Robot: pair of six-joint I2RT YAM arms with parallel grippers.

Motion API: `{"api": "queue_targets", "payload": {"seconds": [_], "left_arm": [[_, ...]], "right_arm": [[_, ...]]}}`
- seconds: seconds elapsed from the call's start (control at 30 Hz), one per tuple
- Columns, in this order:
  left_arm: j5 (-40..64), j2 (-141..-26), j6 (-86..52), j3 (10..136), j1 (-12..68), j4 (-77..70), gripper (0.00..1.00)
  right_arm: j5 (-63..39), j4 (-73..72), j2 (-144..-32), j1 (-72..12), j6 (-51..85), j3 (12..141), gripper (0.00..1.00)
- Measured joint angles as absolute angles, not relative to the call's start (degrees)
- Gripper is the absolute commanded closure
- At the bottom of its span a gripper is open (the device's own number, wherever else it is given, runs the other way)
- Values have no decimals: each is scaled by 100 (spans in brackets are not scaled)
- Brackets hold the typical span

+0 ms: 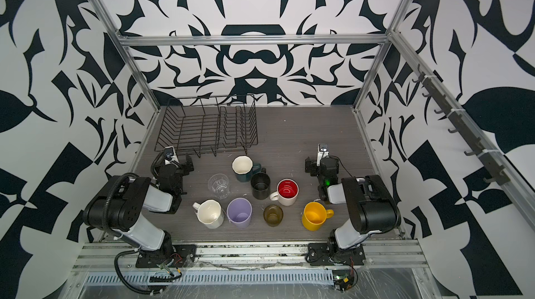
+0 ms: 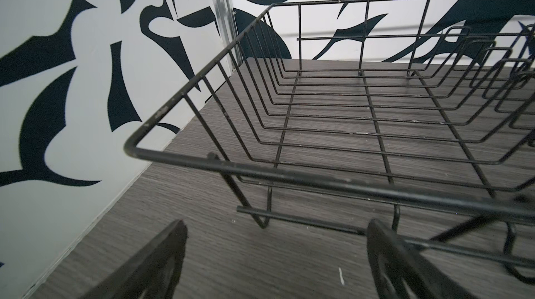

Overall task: Load cups into a dish rack
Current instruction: Pick up the cup from the center of the table.

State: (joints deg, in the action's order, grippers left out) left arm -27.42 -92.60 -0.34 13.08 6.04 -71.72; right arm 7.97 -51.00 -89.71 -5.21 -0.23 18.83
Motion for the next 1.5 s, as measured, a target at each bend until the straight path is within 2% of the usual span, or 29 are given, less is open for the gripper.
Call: {"api": "queue_targets", "payload": {"seconds": [0.27, 0.37, 0.53, 0.67, 0.87, 0.97, 1.1, 1.27, 1.5], "left_arm": [[-2692, -9258, -58, 1496, 508, -6873, 1], [-2453, -9150, -217, 1839, 237, -6226, 1], [-2421, -9059, -429, 1903, 45, -5986, 1], [-2397, -8895, -475, 1758, 51, -6034, 1], [-2410, -8764, -495, 1629, 56, -6053, 1], [-2434, -8138, -510, 1619, 56, -5618, 1], [-2480, -6742, -784, 1651, 60, -4663, 1], [-2526, -5157, -1507, 2473, 60, -2912, 1], [-1791, -4565, -1922, 2488, 60, -2571, 1]], "right_arm": [[945, -4812, -8912, -521, -1, 1986, 0], [1264, -3330, -8501, -521, 110, 2689, 0], [1496, -1170, -7926, -519, 908, 4720, 0], [917, -150, -7706, -495, 1529, 5616, 3], [-285, 1315, -7273, -491, 1699, 5494, 13], [-628, 2025, -7002, -491, 1627, 5492, 14], [-939, 2923, -6777, -497, 1426, 5599, 18], [-1079, 3820, -6753, -624, 1199, 5739, 21], [-1033, 4401, -6751, -1293, 1076, 5741, 24]]}}
